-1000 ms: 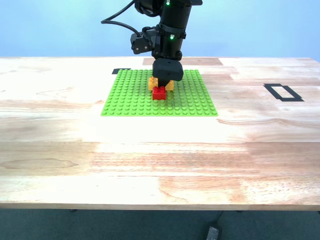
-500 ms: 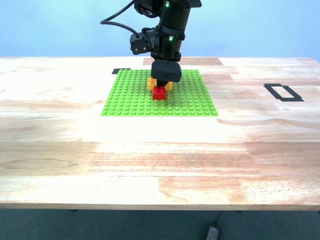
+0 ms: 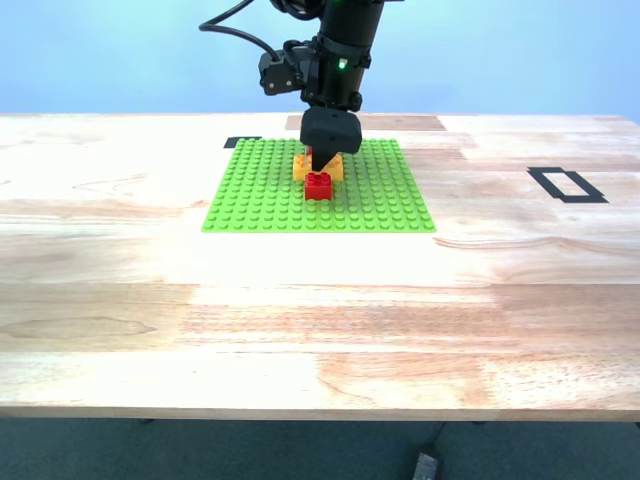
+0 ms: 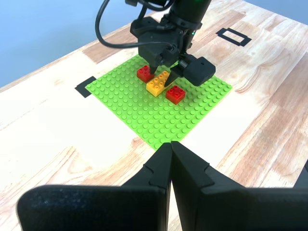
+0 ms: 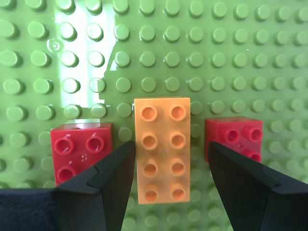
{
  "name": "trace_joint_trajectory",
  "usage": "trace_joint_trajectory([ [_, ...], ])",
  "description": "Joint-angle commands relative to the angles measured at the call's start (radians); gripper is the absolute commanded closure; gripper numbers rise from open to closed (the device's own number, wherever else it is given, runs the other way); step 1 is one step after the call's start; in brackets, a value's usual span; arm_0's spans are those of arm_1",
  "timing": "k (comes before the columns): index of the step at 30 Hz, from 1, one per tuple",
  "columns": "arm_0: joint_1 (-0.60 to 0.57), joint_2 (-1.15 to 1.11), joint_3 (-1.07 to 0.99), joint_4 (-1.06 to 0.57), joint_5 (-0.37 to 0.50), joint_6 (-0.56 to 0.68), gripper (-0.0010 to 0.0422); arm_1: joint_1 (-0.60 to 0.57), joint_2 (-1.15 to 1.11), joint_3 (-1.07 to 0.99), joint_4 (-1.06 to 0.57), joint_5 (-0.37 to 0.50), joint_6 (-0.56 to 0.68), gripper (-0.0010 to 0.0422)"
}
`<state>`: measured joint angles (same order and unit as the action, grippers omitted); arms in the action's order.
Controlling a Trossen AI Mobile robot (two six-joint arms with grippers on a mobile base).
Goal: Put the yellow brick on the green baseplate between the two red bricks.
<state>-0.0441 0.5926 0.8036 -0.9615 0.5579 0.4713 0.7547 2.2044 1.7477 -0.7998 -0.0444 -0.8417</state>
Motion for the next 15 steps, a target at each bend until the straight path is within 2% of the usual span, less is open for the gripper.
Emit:
trace_joint_trajectory([
  [1,0.000,0.000,0.000,-0.005,0.000,0.000,0.0412,0.005,-0.016,0.001,-0.008,0.000,0.000,0.0203],
  [5,0.000,0.000,0.000,-0.005,0.000,0.000,0.0413,0.003,-0.039,0.001,-0.008,-0.001,0.016,0.0206],
  [8,0.001,0.000,0.000,-0.006,0.000,0.000,0.0413,0.002,-0.038,0.001,-0.008,0.000,0.024,0.0229],
  [11,0.000,0.000,0.000,-0.006,0.000,0.000,0.0413,0.000,-0.034,0.001,-0.008,-0.001,0.030,0.0279],
  [15,0.000,0.000,0.000,-0.011,0.000,0.000,0.0412,-0.002,-0.034,-0.002,-0.007,-0.006,0.027,0.0369],
])
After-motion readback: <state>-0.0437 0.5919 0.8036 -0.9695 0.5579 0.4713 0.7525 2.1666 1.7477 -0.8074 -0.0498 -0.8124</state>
